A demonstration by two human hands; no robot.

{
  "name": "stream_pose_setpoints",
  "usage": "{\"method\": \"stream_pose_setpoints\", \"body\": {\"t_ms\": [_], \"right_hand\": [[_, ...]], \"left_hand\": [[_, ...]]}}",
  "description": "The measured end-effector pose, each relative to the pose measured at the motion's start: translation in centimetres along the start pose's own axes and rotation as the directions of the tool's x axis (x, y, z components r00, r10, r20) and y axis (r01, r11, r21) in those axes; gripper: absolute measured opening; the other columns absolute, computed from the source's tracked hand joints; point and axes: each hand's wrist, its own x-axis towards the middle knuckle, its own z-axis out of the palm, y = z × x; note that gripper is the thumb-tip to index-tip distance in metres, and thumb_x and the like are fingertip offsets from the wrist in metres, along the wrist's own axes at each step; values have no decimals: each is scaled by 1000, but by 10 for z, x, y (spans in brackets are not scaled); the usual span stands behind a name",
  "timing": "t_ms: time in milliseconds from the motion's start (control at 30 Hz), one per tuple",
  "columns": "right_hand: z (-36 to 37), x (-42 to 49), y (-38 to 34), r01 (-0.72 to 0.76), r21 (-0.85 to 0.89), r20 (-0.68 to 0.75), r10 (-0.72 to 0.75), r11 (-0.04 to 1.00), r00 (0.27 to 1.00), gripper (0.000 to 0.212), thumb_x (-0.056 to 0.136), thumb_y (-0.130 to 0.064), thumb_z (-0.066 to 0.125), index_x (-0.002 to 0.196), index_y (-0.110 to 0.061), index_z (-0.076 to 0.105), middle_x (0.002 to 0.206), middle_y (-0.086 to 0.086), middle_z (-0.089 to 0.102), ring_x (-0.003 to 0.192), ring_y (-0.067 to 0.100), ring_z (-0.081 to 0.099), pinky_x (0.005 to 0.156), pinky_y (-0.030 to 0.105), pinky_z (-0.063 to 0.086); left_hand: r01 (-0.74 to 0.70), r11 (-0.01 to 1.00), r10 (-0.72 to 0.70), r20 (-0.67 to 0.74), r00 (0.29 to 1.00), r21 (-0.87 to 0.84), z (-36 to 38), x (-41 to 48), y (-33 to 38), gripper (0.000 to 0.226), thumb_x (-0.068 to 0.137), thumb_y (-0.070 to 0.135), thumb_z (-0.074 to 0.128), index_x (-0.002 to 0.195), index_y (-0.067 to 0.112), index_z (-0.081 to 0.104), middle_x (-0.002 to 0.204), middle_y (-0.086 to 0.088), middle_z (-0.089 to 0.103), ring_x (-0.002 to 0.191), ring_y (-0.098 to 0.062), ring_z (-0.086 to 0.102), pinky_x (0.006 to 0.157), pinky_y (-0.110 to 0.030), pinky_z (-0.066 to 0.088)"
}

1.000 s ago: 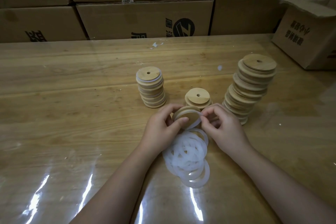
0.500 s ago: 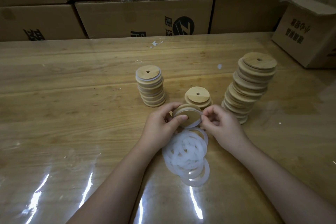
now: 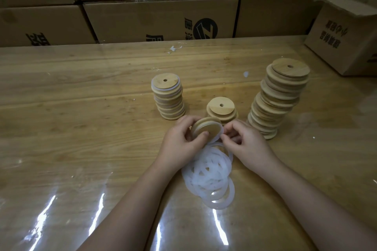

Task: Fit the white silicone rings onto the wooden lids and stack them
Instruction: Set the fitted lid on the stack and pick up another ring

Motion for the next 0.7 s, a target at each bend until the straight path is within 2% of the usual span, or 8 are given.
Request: {"method": "stream_pose_setpoints", "body": {"t_ms": [67, 133, 233, 433, 700], "right_hand": [[0, 0, 0, 2, -2, 2, -2, 1000, 1000, 7, 83, -4, 62, 83, -11, 63, 82, -9, 58, 71, 1, 58, 62, 11, 44], [-1, -1, 0, 3, 10, -12, -3, 1000, 1000, 9, 83, -3, 62, 82, -12, 62, 80, -9, 59, 69, 1, 57, 61, 11, 44], [-1, -1, -1, -1, 47, -48, 3, 999, 999, 13, 82, -3, 63, 78, -14, 61, 77, -8, 59, 65, 2, 56, 58, 11, 43], [1, 1, 2, -9, 75, -82, 15, 997, 996, 10, 81, 0, 64, 79, -9, 62, 76, -7, 59, 66, 1, 55, 58, 10, 43], [1, 1, 5, 13, 53, -118, -6, 999, 993, 15, 80, 1, 64, 77, -14, 60, 75, -9, 58, 66, -1, 55, 57, 8, 43]], "left_hand": [[-64, 996, 64, 2, 998, 66, 1, 0, 0, 21, 78, 31, 67, 98, 31, 66, 92, 7, 62, 87, -2, 58, 77, -19, 46], [-90, 992, 91, -8, 996, 93, 1, 0, 0, 23, 79, 34, 67, 100, 26, 68, 90, 5, 62, 87, -3, 57, 76, -16, 44], [-107, 992, 110, -40, 993, 74, 0, 1, 0, 19, 79, 30, 67, 98, 32, 66, 85, 7, 63, 84, -1, 56, 74, -12, 41], [-79, 997, 79, -34, 996, 9, -1, 1, 3, 19, 77, 31, 67, 94, 40, 63, 86, 2, 66, 84, -5, 57, 74, -17, 44], [-72, 997, 72, -15, 997, 7, -1, 1, 4, 21, 78, 30, 67, 99, 29, 67, 86, -5, 65, 81, -12, 58, 73, -24, 45]]}}
